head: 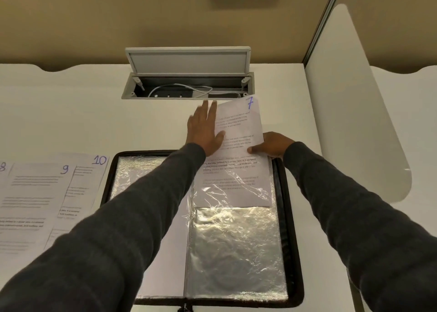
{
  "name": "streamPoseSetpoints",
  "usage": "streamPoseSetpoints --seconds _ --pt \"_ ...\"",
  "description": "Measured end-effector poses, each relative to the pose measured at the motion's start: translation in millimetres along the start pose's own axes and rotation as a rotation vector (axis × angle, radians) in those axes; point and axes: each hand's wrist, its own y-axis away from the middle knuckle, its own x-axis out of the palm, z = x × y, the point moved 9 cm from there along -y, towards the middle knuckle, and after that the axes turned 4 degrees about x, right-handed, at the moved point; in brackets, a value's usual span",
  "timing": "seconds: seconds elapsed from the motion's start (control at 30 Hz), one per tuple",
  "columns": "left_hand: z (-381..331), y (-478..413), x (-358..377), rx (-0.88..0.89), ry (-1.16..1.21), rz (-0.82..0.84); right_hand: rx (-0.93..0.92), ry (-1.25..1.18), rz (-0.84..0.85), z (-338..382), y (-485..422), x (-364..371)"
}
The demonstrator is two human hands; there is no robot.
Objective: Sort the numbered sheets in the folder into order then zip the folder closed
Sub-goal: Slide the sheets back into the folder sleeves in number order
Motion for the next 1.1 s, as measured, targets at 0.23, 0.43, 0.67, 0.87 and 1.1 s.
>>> streamPoseSetpoints --seconds 0.23,0.43,0.67,0.87,1.1 --pt "-31 -53 -2 0.056 0.146 0.227 -0.178 -0.348 -0.142 -13 29 0" --pt "-37 -36 21 0.111 0.092 0.531 -0.125 -0.693 -0.353 -56 43 0" --pt "-41 4 50 0.137 0.029 0.771 0.032 -0.659 -0.322 -82 38 24" --pt "-45 19 56 0.084 0.196 0.7 0.051 -0.572 -0.336 -77 41 24" --pt "-48 36 45 0.115 0.293 0.401 0.091 -0.664 -0.245 -75 45 31"
